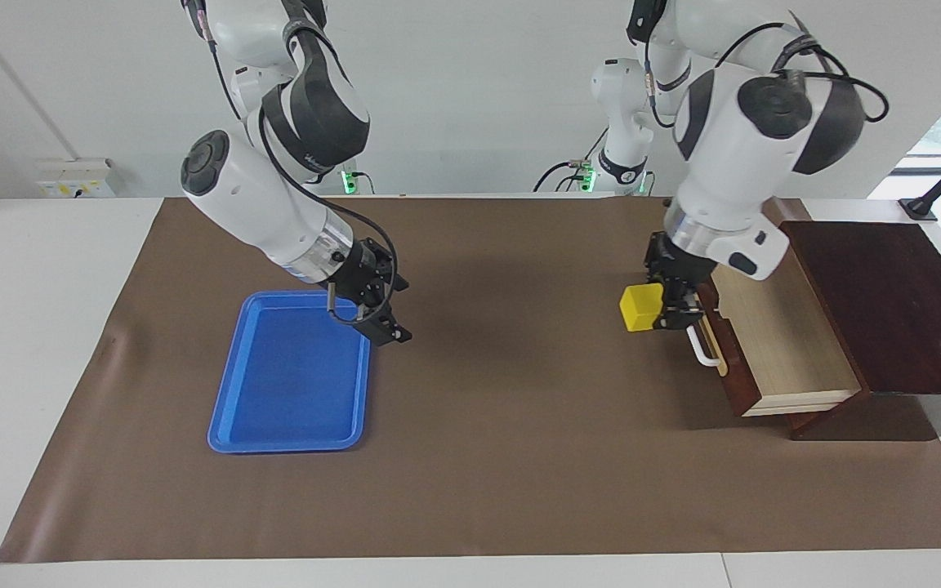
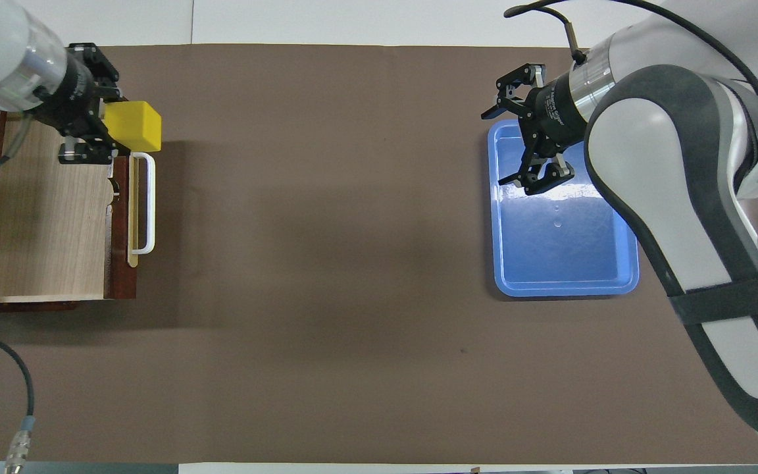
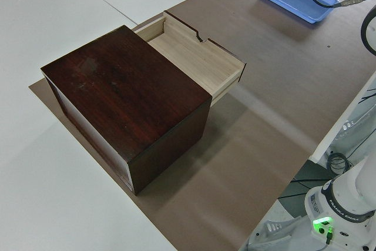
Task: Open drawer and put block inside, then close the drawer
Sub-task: 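Carry the block into the drawer with the left gripper while the right gripper withdraws, then release the yellow block inside the drawer and raise the left gripper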
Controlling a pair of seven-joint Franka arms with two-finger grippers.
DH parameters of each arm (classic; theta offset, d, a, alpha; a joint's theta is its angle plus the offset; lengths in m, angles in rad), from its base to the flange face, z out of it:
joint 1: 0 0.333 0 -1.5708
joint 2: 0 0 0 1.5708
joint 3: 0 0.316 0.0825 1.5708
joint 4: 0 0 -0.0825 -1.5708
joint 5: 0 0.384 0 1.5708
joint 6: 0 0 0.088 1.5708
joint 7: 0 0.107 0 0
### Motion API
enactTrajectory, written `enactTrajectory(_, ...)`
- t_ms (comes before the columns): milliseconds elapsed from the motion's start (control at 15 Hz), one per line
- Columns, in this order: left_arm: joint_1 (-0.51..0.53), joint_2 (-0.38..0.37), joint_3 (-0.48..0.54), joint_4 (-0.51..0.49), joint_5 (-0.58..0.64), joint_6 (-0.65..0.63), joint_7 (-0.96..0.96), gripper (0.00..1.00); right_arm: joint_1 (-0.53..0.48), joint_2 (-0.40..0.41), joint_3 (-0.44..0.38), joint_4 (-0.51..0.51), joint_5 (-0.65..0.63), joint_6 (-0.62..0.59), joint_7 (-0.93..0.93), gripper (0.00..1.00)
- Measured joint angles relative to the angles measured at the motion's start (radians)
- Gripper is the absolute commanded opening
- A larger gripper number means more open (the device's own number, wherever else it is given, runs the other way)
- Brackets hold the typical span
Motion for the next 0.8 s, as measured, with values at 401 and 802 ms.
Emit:
enactTrajectory(401,0.225,-0.091,0.000,-0.262,-0.001,0.201,0.311,0.00,-0.047,-0.103,-0.001,0.002,-0.234,-0.108,-0.431,1.00)
enactTrajectory(802,0.258,-0.149,-0.005,-0.481,-0.001,0.337,0.299,0.00,-0.103,-0.190,-0.002,-0.003,-0.366,-0.169,-0.826,1.00)
